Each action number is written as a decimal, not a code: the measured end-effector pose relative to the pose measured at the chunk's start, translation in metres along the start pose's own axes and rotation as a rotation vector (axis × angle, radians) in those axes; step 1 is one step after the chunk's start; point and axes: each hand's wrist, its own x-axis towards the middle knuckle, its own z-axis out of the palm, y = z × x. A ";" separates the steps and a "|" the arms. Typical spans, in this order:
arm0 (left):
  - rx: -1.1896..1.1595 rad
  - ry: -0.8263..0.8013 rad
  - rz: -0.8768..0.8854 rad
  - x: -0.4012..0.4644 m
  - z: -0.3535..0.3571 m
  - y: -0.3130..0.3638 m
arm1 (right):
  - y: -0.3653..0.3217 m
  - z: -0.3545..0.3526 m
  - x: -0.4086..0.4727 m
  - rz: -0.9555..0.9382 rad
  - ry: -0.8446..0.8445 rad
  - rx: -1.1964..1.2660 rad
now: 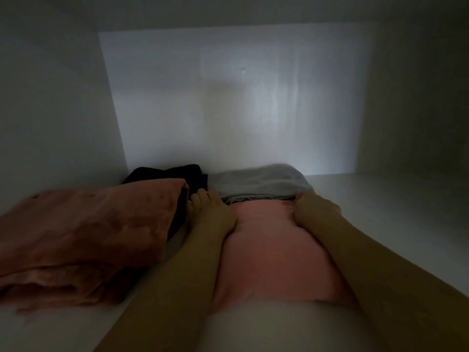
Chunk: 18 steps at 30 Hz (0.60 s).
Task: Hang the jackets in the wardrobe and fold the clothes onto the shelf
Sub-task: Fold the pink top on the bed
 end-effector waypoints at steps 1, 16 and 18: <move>-0.002 0.004 -0.001 0.001 0.001 0.000 | 0.000 0.000 0.001 -0.004 0.003 0.000; 0.047 0.252 0.339 -0.031 -0.064 0.031 | 0.035 -0.058 -0.054 0.032 0.221 0.346; -0.023 0.276 0.390 -0.056 -0.084 0.052 | 0.059 -0.075 -0.080 -0.030 0.278 0.318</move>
